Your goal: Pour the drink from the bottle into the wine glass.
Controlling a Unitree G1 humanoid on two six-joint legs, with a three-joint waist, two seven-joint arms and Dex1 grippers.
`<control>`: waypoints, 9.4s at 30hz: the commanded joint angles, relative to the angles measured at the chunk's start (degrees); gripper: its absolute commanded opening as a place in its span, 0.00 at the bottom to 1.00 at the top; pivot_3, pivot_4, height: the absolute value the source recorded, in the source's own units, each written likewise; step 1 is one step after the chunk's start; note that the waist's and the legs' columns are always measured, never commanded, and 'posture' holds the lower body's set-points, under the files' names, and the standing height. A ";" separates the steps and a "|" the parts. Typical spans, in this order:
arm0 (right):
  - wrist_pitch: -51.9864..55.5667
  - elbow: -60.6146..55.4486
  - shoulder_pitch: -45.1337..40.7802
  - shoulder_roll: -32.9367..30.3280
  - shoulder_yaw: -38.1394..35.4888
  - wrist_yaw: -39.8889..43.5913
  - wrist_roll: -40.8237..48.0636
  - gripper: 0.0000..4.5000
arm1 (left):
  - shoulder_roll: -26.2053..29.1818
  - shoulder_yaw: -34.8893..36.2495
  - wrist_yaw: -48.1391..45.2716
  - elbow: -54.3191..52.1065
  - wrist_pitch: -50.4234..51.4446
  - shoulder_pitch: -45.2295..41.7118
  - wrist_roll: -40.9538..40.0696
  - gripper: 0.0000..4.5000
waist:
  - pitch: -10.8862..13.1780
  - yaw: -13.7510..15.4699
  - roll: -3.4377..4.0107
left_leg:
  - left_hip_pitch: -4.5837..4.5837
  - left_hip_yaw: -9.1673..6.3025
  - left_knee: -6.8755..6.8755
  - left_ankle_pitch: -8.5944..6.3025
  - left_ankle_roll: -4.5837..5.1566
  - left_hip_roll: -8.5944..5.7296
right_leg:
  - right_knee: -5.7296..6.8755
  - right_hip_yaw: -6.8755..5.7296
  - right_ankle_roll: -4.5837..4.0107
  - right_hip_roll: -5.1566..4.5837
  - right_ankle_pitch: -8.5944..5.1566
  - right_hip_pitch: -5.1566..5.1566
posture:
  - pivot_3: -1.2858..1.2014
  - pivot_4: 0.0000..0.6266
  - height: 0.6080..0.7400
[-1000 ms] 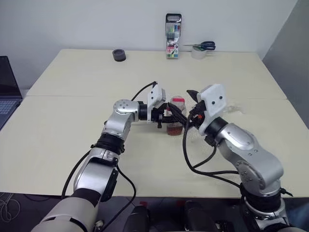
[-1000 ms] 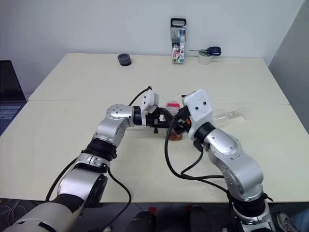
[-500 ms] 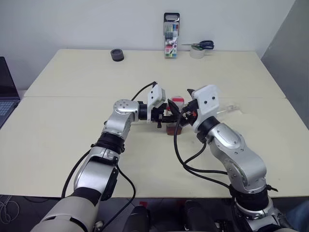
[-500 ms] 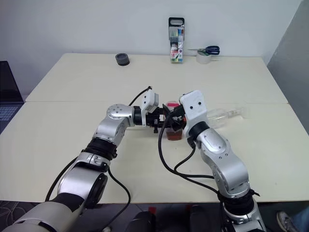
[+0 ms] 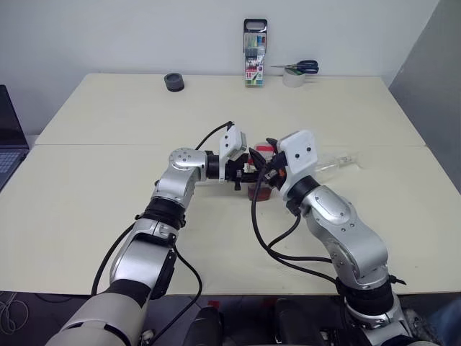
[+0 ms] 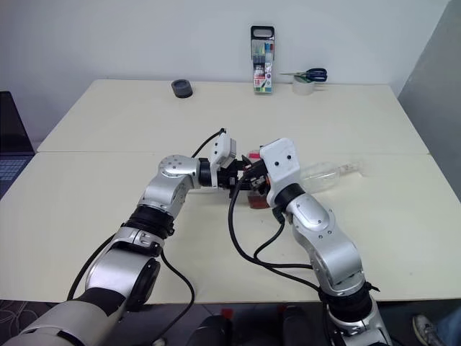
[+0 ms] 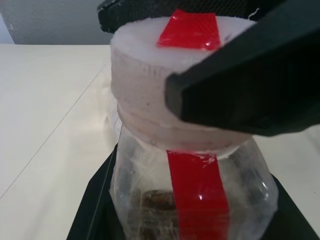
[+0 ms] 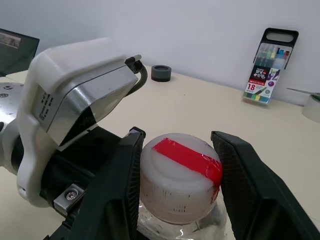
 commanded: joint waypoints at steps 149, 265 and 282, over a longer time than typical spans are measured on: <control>-3.93 5.31 -8.54 -14.81 -8.08 17.68 8.97 1.00 | 0.10 2.09 -5.66 3.29 -1.15 -6.14 0.77 0.38 | -0.01 -0.26 0.02 | -0.01 0.02 0.07 -0.01 0.09 -0.02 | 0.16 0.00 -0.02 -0.02 0.02 -0.03 | 0.52 0.24 1.00; 5.14 -7.65 12.13 -21.83 -32.45 16.18 19.43 0.38 | 3.30 5.46 1.42 1.16 0.02 -2.21 0.51 0.38 | -0.01 0.19 0.00 | -0.04 0.01 0.05 -0.04 0.13 -0.03 | 0.15 0.00 -0.02 -0.03 0.02 -0.02 | 0.52 0.24 1.00; 0.05 11.74 29.70 -20.66 -29.66 10.18 6.26 0.99 | 12.36 13.74 19.04 10.85 -3.94 -6.37 2.26 0.38 | -0.05 -0.23 -0.09 | 0.26 0.20 0.14 -0.01 0.18 0.01 | 0.54 0.19 -0.02 0.07 0.01 0.04 | 0.52 0.24 1.00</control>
